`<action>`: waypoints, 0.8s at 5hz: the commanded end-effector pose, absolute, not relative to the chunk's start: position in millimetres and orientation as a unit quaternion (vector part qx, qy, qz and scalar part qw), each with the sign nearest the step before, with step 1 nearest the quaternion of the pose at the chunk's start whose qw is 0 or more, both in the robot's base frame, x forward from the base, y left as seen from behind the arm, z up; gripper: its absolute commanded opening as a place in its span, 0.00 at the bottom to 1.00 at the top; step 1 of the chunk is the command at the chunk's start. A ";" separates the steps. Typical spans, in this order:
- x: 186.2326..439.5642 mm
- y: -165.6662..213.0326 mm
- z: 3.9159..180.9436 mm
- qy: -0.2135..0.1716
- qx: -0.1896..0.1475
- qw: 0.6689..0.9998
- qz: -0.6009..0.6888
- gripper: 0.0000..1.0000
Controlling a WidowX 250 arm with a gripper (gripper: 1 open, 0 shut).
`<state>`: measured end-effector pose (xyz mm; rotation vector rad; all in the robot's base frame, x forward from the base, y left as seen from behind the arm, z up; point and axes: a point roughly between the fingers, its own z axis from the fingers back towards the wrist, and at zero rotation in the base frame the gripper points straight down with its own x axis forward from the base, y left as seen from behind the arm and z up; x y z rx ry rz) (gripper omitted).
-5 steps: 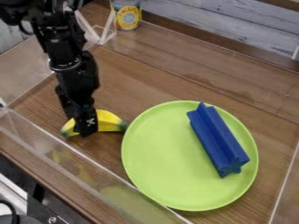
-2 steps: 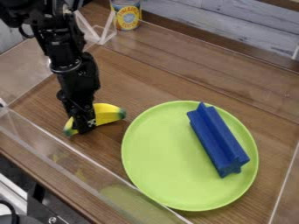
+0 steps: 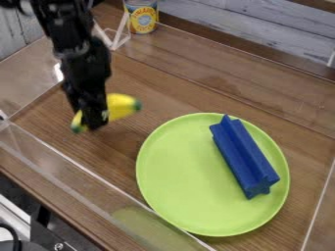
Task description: Put the banana in the green plate
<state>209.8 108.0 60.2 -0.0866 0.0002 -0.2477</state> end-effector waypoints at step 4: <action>202.6 36.5 138.1 -0.041 -0.040 0.996 -0.061 0.00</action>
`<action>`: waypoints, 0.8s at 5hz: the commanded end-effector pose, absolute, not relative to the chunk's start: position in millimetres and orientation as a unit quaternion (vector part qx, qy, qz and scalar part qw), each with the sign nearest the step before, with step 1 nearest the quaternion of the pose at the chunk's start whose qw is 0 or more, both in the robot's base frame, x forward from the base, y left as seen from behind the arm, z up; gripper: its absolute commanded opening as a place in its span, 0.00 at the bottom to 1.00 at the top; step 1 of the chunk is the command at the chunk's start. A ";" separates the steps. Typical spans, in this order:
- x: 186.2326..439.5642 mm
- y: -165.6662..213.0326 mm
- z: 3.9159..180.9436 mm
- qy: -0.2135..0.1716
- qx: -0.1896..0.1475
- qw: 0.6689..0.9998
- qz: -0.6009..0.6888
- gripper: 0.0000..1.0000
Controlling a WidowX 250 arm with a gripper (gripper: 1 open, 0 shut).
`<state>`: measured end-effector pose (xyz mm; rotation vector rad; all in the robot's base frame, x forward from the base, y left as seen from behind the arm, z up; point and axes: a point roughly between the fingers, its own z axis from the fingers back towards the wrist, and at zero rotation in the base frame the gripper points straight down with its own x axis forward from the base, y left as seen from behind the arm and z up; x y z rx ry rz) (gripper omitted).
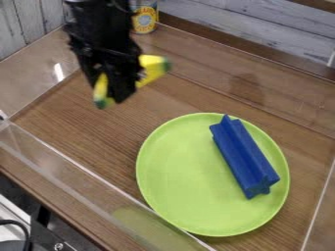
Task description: Put the banana in the green plate
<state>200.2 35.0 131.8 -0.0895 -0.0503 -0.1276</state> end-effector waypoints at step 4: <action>209.6 16.4 120.0 -0.046 -0.044 0.997 -0.051 0.00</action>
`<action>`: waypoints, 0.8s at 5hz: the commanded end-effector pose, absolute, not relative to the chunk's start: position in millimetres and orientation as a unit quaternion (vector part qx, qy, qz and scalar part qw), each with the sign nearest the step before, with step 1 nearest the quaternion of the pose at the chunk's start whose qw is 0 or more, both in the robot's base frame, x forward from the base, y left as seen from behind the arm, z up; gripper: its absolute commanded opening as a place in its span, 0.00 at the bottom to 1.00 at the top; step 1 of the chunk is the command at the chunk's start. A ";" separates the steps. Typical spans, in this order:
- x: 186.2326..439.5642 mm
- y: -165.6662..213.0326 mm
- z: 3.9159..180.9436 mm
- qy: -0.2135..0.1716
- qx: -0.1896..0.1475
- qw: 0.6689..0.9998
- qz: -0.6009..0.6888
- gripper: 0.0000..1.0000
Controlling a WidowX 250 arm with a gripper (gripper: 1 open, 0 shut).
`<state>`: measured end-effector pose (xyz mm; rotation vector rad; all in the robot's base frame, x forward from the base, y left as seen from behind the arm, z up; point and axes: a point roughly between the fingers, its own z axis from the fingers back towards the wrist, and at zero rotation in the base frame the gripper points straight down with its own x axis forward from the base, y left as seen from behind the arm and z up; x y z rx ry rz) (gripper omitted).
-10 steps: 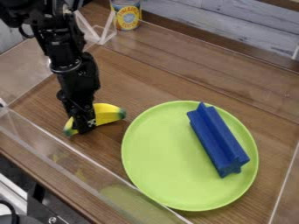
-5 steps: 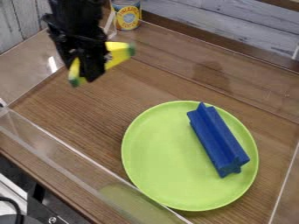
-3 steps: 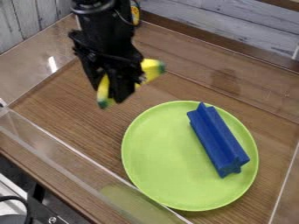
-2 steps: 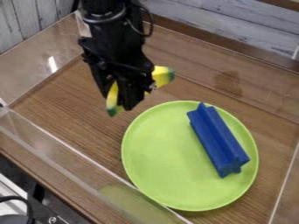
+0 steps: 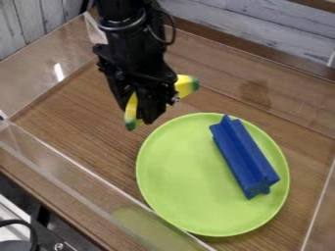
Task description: Put the banana in the green plate
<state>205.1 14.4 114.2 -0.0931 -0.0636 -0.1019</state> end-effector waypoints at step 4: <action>219.9 32.6 111.5 -0.050 -0.039 0.998 -0.025 0.00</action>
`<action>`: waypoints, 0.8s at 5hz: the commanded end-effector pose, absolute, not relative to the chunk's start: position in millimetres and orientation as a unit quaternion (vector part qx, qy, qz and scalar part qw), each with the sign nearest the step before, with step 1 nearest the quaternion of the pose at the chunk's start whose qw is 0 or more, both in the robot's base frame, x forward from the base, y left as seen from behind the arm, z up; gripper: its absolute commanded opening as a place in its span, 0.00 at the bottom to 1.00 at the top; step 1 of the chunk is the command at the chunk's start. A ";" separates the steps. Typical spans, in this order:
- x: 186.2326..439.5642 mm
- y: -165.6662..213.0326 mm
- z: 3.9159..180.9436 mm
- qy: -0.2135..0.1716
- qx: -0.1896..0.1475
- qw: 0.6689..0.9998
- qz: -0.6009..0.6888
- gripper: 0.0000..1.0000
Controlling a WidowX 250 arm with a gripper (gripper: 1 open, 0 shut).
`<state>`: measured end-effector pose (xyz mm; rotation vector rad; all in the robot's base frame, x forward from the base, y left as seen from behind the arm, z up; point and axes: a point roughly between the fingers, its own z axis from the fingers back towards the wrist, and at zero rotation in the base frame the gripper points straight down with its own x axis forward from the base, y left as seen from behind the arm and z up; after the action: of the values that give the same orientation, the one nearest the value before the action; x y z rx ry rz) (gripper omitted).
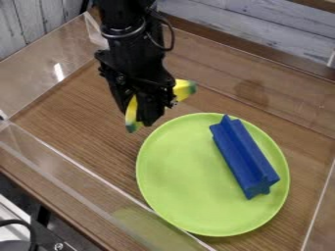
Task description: Put the banana in the green plate
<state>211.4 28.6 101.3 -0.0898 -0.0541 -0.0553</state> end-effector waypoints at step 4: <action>220.8 20.7 107.5 -0.051 -0.041 0.997 -0.028 0.00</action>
<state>217.8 21.4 98.9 -0.0893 -0.0641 -0.0512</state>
